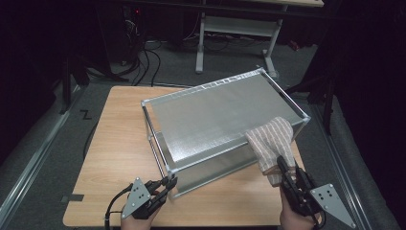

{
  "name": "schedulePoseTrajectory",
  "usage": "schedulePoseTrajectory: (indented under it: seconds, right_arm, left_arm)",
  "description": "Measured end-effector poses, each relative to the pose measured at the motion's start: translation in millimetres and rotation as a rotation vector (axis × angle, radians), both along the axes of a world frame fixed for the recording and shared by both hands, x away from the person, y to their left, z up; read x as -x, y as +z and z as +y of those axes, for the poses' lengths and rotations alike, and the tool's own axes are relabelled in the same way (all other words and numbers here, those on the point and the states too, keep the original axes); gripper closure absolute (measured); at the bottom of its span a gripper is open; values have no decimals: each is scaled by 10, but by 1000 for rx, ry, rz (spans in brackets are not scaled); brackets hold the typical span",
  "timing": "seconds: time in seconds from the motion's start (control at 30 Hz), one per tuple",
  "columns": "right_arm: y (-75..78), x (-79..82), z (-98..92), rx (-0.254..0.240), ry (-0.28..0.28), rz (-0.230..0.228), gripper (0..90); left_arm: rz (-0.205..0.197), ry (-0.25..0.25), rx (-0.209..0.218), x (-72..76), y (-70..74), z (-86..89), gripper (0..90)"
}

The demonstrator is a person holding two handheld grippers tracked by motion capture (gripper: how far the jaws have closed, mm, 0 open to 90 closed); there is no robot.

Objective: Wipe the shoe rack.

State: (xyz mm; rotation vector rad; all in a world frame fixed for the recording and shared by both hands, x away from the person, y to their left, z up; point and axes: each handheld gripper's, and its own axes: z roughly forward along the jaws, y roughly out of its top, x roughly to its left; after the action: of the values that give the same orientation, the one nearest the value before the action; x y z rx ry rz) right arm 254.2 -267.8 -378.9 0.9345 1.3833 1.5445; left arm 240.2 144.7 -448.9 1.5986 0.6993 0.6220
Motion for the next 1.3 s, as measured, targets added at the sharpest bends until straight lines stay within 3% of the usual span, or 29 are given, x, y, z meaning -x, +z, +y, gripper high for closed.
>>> schedulePoseTrajectory:
  seconds: [0.27, 0.53, 0.73, 1.0, 1.2, 1.3]
  right_arm:
    - [103, -158, 103, -8, 21, -14, 717]
    - [343, -419, 317, 26, 55, -43, 710]
    - [421, -612, 430, 41, 64, -25, 710]
    - [310, -877, 534, 61, 70, 60, 703]
    - [217, -961, 565, 66, 70, 102, 680]
    - [198, -970, 560, 70, 69, 98, 656]
  left_arm:
    - [-5, -17, -7, 119, 0, -36, 801]
    - [-9, -30, -11, 209, 0, -54, 801]
    - [-11, -41, -12, 255, -1, -79, 800]
    - [-13, -50, -15, 304, -1, -102, 800]
    - [-17, -50, -19, 323, -2, -103, 800]
    - [-18, -51, -20, 329, -3, -102, 800]
